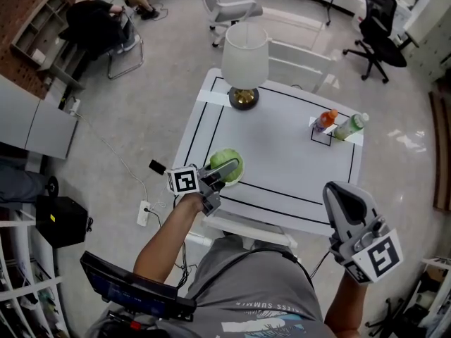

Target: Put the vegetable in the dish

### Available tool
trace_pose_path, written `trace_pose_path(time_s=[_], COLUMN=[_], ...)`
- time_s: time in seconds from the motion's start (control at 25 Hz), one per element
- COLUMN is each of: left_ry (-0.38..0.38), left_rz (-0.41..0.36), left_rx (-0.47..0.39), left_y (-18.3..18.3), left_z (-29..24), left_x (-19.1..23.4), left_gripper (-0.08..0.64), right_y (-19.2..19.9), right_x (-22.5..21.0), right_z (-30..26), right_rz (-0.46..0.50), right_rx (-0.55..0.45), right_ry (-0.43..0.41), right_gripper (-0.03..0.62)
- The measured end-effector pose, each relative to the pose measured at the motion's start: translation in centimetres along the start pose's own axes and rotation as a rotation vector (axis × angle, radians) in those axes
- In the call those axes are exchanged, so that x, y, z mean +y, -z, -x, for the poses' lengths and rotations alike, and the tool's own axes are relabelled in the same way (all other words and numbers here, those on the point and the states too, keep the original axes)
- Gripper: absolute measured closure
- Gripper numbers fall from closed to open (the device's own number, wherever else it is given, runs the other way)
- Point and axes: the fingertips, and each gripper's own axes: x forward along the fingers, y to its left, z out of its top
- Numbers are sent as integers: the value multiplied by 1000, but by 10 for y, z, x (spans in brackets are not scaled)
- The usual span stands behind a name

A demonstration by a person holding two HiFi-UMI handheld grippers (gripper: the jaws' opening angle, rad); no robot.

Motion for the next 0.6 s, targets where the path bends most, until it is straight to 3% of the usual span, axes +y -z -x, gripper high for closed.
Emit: trace_pose_path(time_s=[0.6], left_ry=[-177], left_rz=[-8], left_rx=[186], left_y=[34], left_z=[-9], left_x=[84], left_gripper=[284], right_y=[17], right_x=[-17], right_z=[2], right_rz=[-19], right_rx=[49], right_ry=[0], right_gripper=[584])
